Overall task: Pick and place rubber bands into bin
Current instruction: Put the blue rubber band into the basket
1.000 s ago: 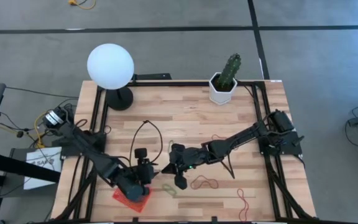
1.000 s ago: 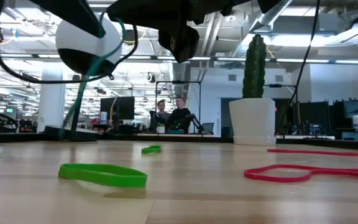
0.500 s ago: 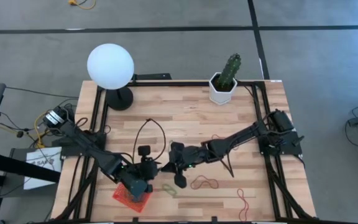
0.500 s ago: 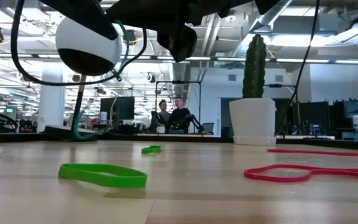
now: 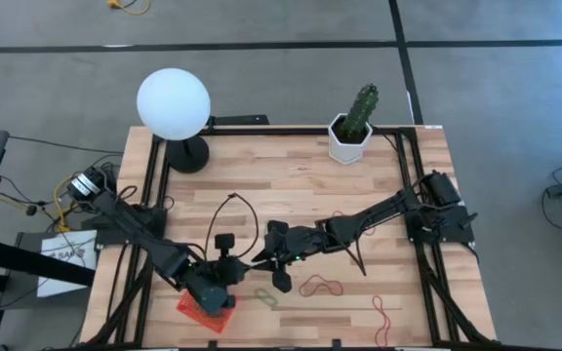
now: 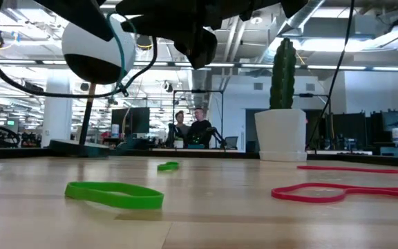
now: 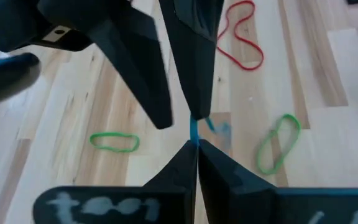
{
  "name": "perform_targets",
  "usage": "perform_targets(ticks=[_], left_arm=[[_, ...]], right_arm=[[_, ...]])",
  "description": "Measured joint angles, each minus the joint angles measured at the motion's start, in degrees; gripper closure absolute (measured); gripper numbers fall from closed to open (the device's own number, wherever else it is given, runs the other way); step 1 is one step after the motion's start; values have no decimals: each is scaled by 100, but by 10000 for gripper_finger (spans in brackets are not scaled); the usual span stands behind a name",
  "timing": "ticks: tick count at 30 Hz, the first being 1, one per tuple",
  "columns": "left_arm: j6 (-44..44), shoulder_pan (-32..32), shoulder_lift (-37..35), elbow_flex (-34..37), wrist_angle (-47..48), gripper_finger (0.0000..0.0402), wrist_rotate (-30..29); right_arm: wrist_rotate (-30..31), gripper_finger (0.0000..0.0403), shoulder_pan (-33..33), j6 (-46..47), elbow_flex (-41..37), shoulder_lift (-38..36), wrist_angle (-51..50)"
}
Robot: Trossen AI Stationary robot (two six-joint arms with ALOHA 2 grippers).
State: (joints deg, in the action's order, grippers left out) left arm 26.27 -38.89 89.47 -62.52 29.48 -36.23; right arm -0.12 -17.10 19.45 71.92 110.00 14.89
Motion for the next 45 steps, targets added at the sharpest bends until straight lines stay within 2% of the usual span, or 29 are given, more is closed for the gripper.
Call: perform_targets(ticks=[6,12,16,24,28,35,37,40,45], left_arm=[[362,-312,-26,2,281,401,166],[764,-657,-156,2,414,401,-45],[1063,-885,-277,2,481,401,133],[1774,-1680,-536,2,917,402,1275],[1826,-1994,-542,2,917,401,1357],[2454,-2083,-542,2,1331,401,1604],[2602,-2083,-542,2,1556,401,1580],[2744,-2067,-542,2,1793,401,1159],[2611,-1912,-542,2,1817,401,841]], right_arm=[[2,273,0,1,0,2,-137],[2,250,33,1,0,2,-111],[6,248,40,1,0,2,-116],[9,254,64,1,0,2,-274],[14,254,122,1,0,2,-420],[17,258,160,3,0,2,-454],[15,259,158,3,0,2,-454],[15,258,157,3,0,2,-454],[0,257,160,4,0,2,-458]])
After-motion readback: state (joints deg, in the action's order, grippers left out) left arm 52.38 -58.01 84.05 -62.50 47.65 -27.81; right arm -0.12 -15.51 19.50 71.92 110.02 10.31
